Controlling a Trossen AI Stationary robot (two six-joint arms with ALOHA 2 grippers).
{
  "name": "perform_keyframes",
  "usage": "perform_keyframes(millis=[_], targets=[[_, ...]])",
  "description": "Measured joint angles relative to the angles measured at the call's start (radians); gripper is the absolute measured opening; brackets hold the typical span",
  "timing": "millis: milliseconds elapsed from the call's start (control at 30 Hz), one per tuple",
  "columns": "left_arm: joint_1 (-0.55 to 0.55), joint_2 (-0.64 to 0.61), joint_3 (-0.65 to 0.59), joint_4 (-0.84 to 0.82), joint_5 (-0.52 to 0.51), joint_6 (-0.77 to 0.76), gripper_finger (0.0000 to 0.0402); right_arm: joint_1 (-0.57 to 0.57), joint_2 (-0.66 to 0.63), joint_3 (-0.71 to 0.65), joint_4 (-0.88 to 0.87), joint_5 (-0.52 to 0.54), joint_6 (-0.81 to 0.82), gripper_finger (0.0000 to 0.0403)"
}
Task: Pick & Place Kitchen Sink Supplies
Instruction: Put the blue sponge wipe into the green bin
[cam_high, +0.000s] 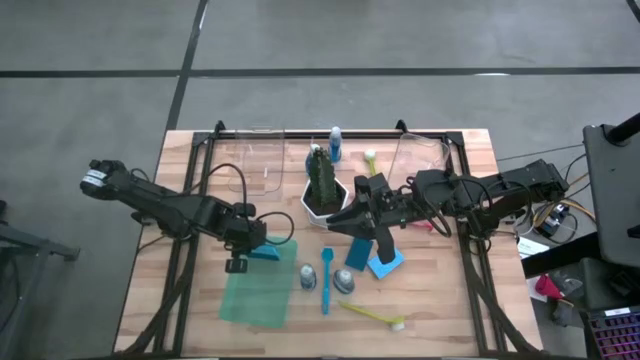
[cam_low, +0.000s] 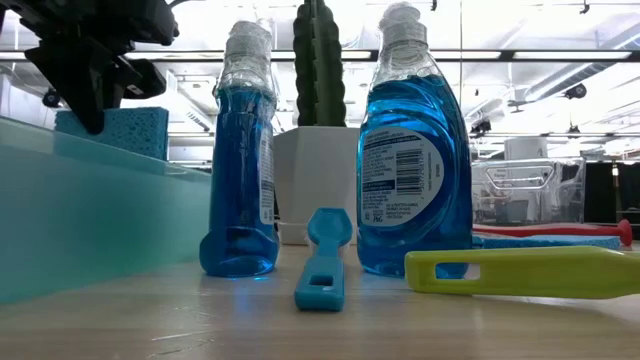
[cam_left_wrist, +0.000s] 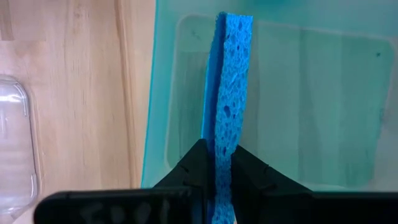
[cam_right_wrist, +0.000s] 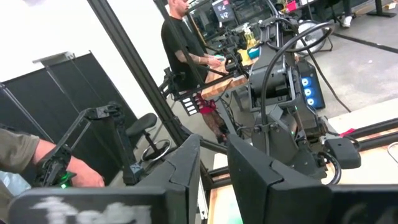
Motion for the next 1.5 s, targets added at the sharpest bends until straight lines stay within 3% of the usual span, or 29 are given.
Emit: perform_keyframes(millis=[267, 667, 1067, 1500], targets=[[-0.002, 0.000, 0.000, 0.003, 0.000, -0.001, 0.0042, 0.000, 0.000, 0.000, 0.000, 0.000, 0.000, 0.0069], [-0.002, 0.000, 0.000, 0.006, 0.017, 0.001, 0.0043, 0.000, 0.000, 0.000, 0.000, 0.000, 0.000, 0.0087], [-0.005, 0.000, 0.000, 0.011, -0.012, -0.023, 0.0132, -0.001, 0.000, 0.000, 0.000, 0.000, 0.000, 0.0070], [-0.008, 0.000, 0.000, 0.013, -0.002, -0.033, 0.0144, -0.001, 0.000, 0.000, -0.001, 0.000, 0.000, 0.0088]])
